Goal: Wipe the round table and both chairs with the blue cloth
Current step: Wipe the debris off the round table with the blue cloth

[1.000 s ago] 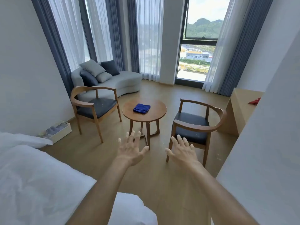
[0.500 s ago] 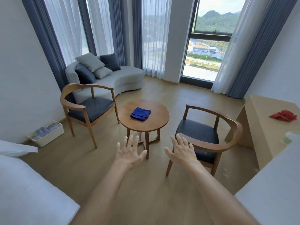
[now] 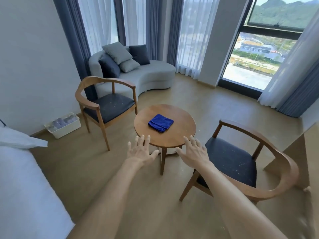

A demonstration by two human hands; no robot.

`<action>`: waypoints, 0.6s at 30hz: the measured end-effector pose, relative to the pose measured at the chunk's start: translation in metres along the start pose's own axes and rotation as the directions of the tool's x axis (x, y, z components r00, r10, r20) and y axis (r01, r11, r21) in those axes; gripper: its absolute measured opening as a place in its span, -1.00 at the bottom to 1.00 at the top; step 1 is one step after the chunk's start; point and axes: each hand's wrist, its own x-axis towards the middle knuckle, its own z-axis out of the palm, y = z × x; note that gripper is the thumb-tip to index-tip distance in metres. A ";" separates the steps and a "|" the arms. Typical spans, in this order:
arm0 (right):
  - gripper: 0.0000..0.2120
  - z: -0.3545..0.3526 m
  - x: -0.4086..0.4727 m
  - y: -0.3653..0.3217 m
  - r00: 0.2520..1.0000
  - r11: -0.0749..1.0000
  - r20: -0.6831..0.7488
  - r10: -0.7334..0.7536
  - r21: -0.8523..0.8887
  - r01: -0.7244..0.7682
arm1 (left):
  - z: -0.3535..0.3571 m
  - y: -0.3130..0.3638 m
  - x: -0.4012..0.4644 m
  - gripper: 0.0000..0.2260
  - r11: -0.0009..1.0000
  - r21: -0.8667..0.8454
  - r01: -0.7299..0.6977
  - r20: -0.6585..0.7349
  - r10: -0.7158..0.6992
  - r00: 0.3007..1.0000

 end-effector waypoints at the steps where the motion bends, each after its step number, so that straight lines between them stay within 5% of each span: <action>1: -0.36 -0.001 0.014 0.002 1.000 1.000 0.019 -0.012 0.000 0.012 | -0.001 0.003 0.010 -0.32 1.000 -0.003 0.013 0.007 -0.013 1.000; 12: -0.36 0.033 0.139 -0.030 0.970 0.990 0.196 -0.143 0.037 0.138 | 0.003 -0.022 0.104 -0.31 0.989 -0.014 0.144 0.065 -0.143 0.988; 18: -0.36 0.054 0.220 -0.060 0.965 0.995 0.248 -0.089 0.056 0.077 | -0.009 -0.075 0.187 -0.32 0.990 0.024 0.137 0.141 -0.139 0.980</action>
